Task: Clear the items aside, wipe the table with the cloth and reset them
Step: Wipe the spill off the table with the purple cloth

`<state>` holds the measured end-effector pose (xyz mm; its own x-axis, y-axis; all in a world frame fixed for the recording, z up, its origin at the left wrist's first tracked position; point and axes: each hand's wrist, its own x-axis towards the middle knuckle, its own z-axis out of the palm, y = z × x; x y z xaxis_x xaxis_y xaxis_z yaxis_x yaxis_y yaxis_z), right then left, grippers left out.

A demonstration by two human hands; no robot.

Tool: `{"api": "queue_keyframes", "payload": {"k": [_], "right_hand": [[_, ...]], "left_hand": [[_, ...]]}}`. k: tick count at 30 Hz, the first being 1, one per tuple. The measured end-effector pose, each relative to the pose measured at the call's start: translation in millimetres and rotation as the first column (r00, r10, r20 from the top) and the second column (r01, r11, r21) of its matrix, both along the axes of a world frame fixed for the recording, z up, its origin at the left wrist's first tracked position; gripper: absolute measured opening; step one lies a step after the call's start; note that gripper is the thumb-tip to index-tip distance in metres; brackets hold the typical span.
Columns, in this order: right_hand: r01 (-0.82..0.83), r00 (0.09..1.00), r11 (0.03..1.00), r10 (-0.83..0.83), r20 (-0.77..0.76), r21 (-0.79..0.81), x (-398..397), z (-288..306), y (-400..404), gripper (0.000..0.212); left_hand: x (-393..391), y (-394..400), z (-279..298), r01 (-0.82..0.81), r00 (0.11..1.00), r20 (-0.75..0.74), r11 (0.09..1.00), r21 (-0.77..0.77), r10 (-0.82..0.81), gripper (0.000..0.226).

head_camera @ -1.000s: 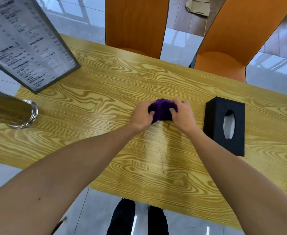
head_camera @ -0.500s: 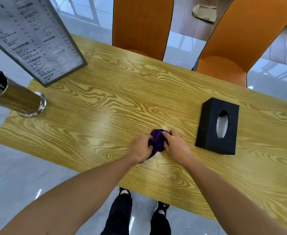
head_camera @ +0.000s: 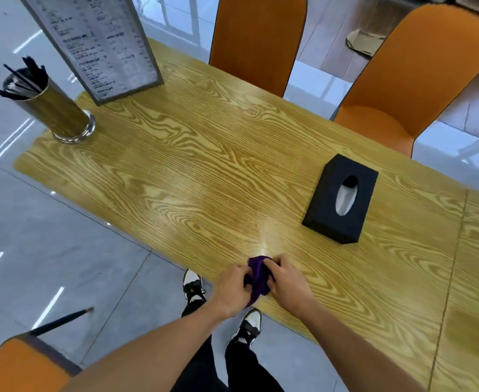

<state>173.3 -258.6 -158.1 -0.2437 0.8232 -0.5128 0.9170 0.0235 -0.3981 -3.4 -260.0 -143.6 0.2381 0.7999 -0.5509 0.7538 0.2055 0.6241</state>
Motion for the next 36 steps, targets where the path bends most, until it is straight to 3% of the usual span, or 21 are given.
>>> {"api": "queue_keyframes", "payload": {"k": [7, 9, 13, 16, 19, 22, 28, 36], "right_hand": [[-0.126, 0.991, 0.978, 0.131, 0.020, -0.169, 43.9, 19.4, -32.7, 0.035], [-0.082, 0.997, 0.979, 0.080, -0.020, -0.185, 50.8, 29.2, -14.6, 0.031], [0.072, 0.991, 0.997, -0.073, -0.115, -0.013, 43.7, 40.9, 54.5, 0.036], [0.121, 0.978, 0.988, -0.101, -0.183, 0.099, 25.0, 40.1, 104.2, 0.041], [0.017, 0.994, 0.989, -0.001, -0.110, 0.144, 6.9, 25.7, 138.6, 0.050], [-0.170, 0.984, 0.978, 0.161, 0.075, 0.119, 1.7, 8.0, 142.3, 0.060], [-0.128, 0.991, 0.971, 0.119, 0.056, 0.203, 20.5, -1.2, 98.6, 0.054], [-0.072, 0.993, 0.986, 0.056, 0.103, 0.152, 56.9, 10.3, 21.8, 0.046]], "left_hand": [[28.2, -49.1, 0.9, -0.031, 0.978, 0.189, 0.957, -0.289, 0.089, 0.017], [29.8, -43.8, 4.3, -0.121, 0.963, 0.196, 0.944, -0.308, 0.187, 0.017], [19.6, 12.7, 14.8, -0.377, 0.884, 0.231, 0.912, -0.163, 0.406, 0.024], [3.8, 64.1, 22.2, -0.447, 0.881, 0.195, 0.893, 0.050, 0.431, 0.029], [-14.9, 96.8, 14.1, -0.370, 0.929, 0.053, 0.910, 0.189, 0.367, 0.045], [-23.7, 105.0, -1.4, -0.269, 0.961, -0.024, 0.952, 0.143, 0.275, 0.058], [0.6, 71.5, -15.5, 0.001, 0.960, -0.272, 0.975, 0.224, 0.061, 0.050], [60.8, -0.8, -2.5, 0.053, 0.979, -0.202, 0.982, 0.182, -0.016, 0.026]]}}
